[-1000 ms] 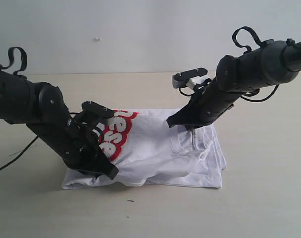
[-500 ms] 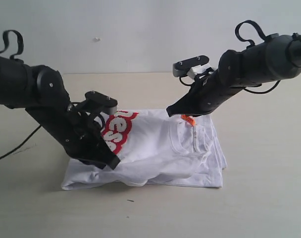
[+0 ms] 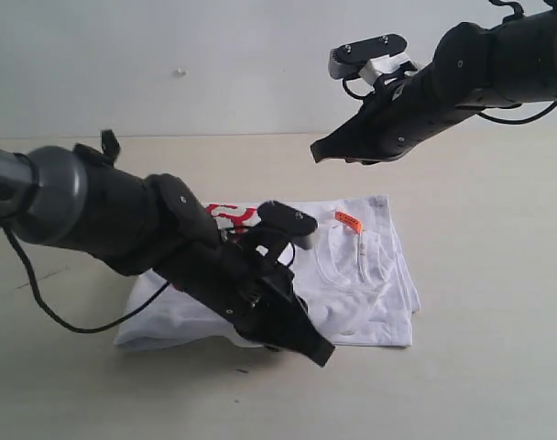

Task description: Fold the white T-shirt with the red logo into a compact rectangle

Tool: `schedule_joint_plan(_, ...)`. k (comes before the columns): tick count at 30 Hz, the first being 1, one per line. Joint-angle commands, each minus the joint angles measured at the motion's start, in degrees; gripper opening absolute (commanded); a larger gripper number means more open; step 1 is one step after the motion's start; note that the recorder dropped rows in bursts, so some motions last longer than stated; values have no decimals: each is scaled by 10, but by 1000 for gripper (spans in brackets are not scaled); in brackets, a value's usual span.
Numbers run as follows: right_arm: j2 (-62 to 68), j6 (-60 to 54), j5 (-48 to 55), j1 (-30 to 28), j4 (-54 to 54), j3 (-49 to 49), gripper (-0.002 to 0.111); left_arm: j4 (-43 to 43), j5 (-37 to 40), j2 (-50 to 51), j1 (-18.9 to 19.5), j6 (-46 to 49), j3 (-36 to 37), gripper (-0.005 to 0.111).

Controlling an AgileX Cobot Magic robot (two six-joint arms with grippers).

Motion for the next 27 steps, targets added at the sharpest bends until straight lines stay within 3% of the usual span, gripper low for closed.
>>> schedule_joint_plan(1,-8,0,3,-3,2,2,0,-2,14,33,-2,-13,-10,0)
schedule_joint_plan(10,-10,-3,29,-3,-1,2,0,27,54,-25,3,-18,-47,0)
schedule_joint_plan(13,-10,-3,30,-3,-1,2,0,82,18,-63,15,-42,-47,0)
schedule_joint_plan(17,-10,-1,47,-3,-1,2,0,190,-62,-76,52,-179,-39,0)
schedule_joint_plan(22,-15,-1,70,-11,-3,3,0,297,-48,-86,105,-266,-16,0)
schedule_joint_plan(27,-51,-5,51,-34,29,18,0,284,-69,-144,168,-279,16,0)
